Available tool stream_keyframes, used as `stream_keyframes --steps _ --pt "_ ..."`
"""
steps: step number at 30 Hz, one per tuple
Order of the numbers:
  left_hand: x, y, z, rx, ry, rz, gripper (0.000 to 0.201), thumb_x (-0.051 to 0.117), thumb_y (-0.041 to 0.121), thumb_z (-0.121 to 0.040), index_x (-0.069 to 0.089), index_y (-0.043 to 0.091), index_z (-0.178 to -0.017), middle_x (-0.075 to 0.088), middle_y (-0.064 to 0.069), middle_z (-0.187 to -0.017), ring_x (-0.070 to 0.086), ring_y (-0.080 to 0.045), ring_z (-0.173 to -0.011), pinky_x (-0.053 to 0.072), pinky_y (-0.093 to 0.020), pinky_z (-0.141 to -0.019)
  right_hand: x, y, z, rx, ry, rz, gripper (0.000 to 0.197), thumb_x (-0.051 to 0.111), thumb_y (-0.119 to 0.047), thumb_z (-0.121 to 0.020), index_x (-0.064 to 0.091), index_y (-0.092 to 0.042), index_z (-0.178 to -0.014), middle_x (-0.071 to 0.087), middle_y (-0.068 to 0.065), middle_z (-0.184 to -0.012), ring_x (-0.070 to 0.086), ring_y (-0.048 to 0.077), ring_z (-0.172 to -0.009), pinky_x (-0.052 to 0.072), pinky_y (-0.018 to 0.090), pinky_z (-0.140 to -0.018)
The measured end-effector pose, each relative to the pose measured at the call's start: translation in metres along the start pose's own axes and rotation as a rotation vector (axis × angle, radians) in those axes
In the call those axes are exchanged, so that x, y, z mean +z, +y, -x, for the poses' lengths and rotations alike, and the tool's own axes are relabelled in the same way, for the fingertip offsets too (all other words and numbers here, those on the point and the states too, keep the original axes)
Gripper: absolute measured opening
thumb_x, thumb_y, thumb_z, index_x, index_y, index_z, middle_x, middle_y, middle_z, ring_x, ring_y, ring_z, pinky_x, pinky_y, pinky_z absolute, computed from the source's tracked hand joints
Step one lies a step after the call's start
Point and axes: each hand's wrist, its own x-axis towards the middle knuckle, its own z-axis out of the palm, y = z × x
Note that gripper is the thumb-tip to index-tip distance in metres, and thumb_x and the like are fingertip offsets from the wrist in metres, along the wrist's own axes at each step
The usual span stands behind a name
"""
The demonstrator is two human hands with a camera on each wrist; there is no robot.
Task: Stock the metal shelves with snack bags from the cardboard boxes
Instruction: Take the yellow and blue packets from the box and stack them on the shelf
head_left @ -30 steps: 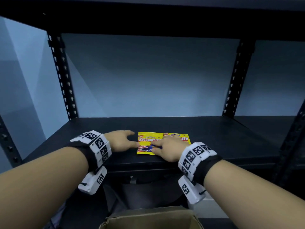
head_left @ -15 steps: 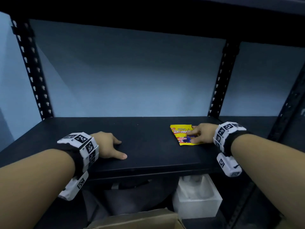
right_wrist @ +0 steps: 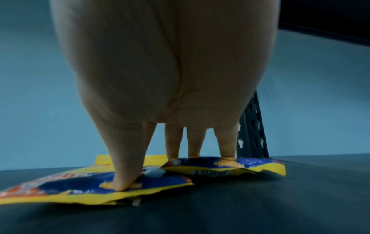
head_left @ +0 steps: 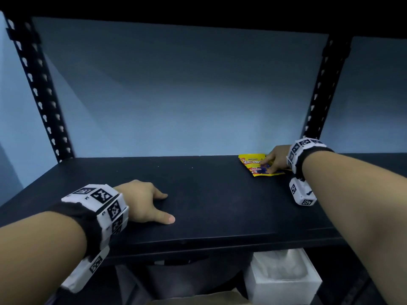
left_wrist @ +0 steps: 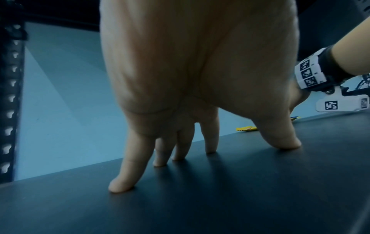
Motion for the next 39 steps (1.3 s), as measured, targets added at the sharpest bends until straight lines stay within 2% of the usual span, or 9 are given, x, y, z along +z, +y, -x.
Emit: stream_keyframes --steps 6,11,15,20,22,24,27,31,39 --pt "-0.002 0.002 -0.001 -0.003 -0.005 -0.014 0.094 0.065 0.085 -0.071 0.042 0.044 -0.153 0.053 0.012 -0.15 0.05 -0.014 -0.137 0.04 -0.029 -0.112 -0.002 0.001 -0.013 0.036 0.002 -0.004 0.055 0.076 -0.03 -0.091 0.058 -0.036 -0.143 0.05 -0.002 -0.155 0.048 0.021 -0.14 0.033 0.03 -0.115" --pt "-0.001 0.003 0.002 0.008 0.006 0.002 0.092 0.063 0.084 -0.074 0.04 0.043 -0.154 0.051 0.013 -0.152 0.049 -0.013 -0.138 0.04 -0.029 -0.112 -0.002 0.011 0.002 0.094 0.165 -0.106 0.07 0.085 -0.019 -0.077 0.061 -0.033 -0.141 0.062 0.004 -0.141 0.059 0.024 -0.126 0.045 0.03 -0.105" --pt "-0.001 0.004 0.006 0.013 0.008 0.003 0.091 0.061 0.083 -0.077 0.039 0.041 -0.155 0.049 0.014 -0.154 0.047 -0.014 -0.14 0.038 -0.032 -0.115 0.004 0.012 0.037 0.129 0.339 -0.126 0.031 0.076 -0.018 -0.083 0.077 -0.021 -0.113 0.069 -0.001 -0.098 0.064 0.021 -0.093 0.053 0.026 -0.084" --pt "0.004 0.012 0.018 0.029 0.07 0.053 0.08 0.063 0.072 -0.086 0.044 0.033 -0.153 0.051 0.01 -0.152 0.05 -0.016 -0.138 0.038 -0.03 -0.114 0.01 -0.025 0.103 0.055 0.425 -0.389 0.011 0.078 -0.03 -0.081 0.075 -0.021 -0.087 0.07 -0.001 -0.078 0.066 0.022 -0.081 0.052 0.03 -0.073" --pt "0.007 0.016 0.025 0.064 0.18 0.103 0.063 0.068 0.063 -0.087 0.058 0.031 -0.14 0.062 0.01 -0.138 0.058 -0.015 -0.126 0.044 -0.028 -0.105 0.021 -0.048 0.125 -0.002 0.442 -0.504 0.019 0.076 -0.036 -0.072 0.074 -0.02 -0.081 0.073 -0.001 -0.071 0.068 0.022 -0.073 0.056 0.032 -0.073" --pt "0.013 0.02 0.037 0.108 0.318 0.197 0.037 0.071 0.055 -0.087 0.068 0.031 -0.116 0.069 0.013 -0.116 0.064 -0.013 -0.111 0.049 -0.027 -0.095 0.035 -0.074 0.148 -0.078 0.459 -0.54 0.011 0.076 -0.03 -0.077 0.074 -0.02 -0.081 0.072 -0.003 -0.068 0.064 0.014 -0.065 0.052 0.023 -0.065" --pt "0.026 0.031 0.061 0.143 0.486 0.314 0.018 0.07 0.046 -0.089 0.065 0.029 -0.086 0.066 0.015 -0.083 0.063 -0.008 -0.085 0.051 -0.028 -0.076 0.059 -0.114 0.186 -0.162 0.52 -0.525 0.007 0.073 -0.023 -0.083 0.072 -0.021 -0.076 0.066 -0.009 -0.062 0.059 0.003 -0.061 0.04 0.017 -0.056" --pt "0.06 0.043 0.087 0.201 0.562 0.389 0.026 0.067 0.045 -0.089 0.06 0.026 -0.072 0.063 0.009 -0.062 0.059 -0.003 -0.064 0.052 -0.029 -0.063 0.098 -0.147 0.222 -0.216 0.32 -0.545 0.014 0.074 -0.03 -0.075 0.071 -0.018 -0.068 0.069 -0.012 -0.061 0.065 0.006 -0.063 0.052 0.027 -0.063" --pt "0.154 0.036 0.091 0.215 0.182 0.183 0.023 0.061 0.047 -0.093 0.061 0.029 -0.079 0.066 0.011 -0.073 0.063 -0.008 -0.072 0.054 -0.032 -0.065 0.151 -0.161 0.24 -0.322 -0.002 -0.433 0.003 0.072 -0.026 -0.082 0.071 -0.024 -0.084 0.073 -0.009 -0.064 0.071 0.009 -0.063 0.059 0.03 -0.072"
